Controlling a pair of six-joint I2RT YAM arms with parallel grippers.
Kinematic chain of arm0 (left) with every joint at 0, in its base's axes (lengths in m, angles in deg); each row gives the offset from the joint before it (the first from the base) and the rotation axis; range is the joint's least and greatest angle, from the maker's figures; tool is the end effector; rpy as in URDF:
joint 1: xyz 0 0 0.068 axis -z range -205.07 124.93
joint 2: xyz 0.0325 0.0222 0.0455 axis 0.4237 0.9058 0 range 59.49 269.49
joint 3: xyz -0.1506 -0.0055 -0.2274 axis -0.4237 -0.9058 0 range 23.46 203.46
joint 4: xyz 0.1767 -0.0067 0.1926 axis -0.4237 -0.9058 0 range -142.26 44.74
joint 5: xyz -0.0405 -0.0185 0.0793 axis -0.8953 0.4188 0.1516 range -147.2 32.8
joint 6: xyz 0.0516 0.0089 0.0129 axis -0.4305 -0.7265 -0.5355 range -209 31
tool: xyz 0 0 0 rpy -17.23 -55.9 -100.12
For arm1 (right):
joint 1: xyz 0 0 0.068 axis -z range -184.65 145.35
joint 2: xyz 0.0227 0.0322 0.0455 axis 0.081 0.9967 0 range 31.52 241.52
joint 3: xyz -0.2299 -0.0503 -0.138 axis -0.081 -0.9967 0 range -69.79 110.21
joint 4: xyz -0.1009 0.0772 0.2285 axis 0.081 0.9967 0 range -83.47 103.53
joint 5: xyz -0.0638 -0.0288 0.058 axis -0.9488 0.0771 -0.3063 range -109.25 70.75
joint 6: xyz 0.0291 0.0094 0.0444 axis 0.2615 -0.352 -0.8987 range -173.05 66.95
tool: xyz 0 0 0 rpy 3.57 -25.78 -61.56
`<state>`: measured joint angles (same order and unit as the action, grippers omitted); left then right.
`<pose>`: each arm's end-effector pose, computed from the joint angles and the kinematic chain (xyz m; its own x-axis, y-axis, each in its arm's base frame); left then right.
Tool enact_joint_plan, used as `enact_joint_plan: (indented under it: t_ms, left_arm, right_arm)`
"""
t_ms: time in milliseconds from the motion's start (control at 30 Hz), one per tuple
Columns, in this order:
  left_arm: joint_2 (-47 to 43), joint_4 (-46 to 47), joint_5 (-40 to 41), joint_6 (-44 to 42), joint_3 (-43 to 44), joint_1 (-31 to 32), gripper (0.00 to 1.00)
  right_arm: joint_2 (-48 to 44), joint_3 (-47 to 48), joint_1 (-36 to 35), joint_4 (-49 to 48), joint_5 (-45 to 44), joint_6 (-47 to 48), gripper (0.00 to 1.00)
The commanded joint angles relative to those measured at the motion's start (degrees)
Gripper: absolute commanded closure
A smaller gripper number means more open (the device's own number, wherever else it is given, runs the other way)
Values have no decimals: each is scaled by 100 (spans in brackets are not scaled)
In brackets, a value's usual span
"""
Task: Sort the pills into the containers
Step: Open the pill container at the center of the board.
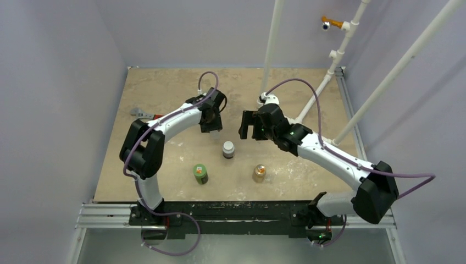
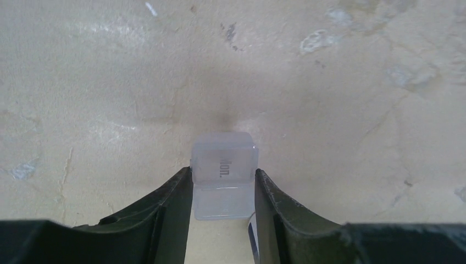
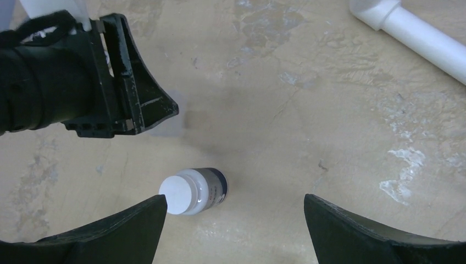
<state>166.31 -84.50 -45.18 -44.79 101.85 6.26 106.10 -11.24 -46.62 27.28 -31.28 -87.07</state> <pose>0.3300 -0.1922 0.2016 -0.8739 -0.2665 -0.4065 -0.2349 0.9637 -0.1268 0.2198 0.1878 0.2929 -0.6655 0.1374 -0.7336 -0.1902 0.9192 0.3447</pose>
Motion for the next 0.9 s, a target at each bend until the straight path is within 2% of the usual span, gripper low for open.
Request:
enact_joint_plan:
  t_ms: [0, 233, 333, 600, 767, 867]
  left_arm:
    - [-333, 343, -262, -780, 126, -21, 84]
    - [77, 232, -244, -808, 413, -19, 82]
    - [280, 120, -242, -804, 639, -27, 73]
    - [186, 110, -389, -747, 774, -166, 41]
    - [-170, -13, -418, -787, 798, -400, 34]
    - [-616, -117, -358, -613, 563, -699, 34]
  right_arm:
    - [314, 322, 26, -422, 286, 103, 3]
    - [699, 322, 130, -656, 395, 25, 3]
    - [883, 435, 146, -656, 378, 60, 3]
    - [1284, 668, 147, -658, 323, 102, 3]
    - [1507, 857, 171, -649, 323, 152, 3]
    - [1814, 1179, 172, -559, 277, 303, 3]
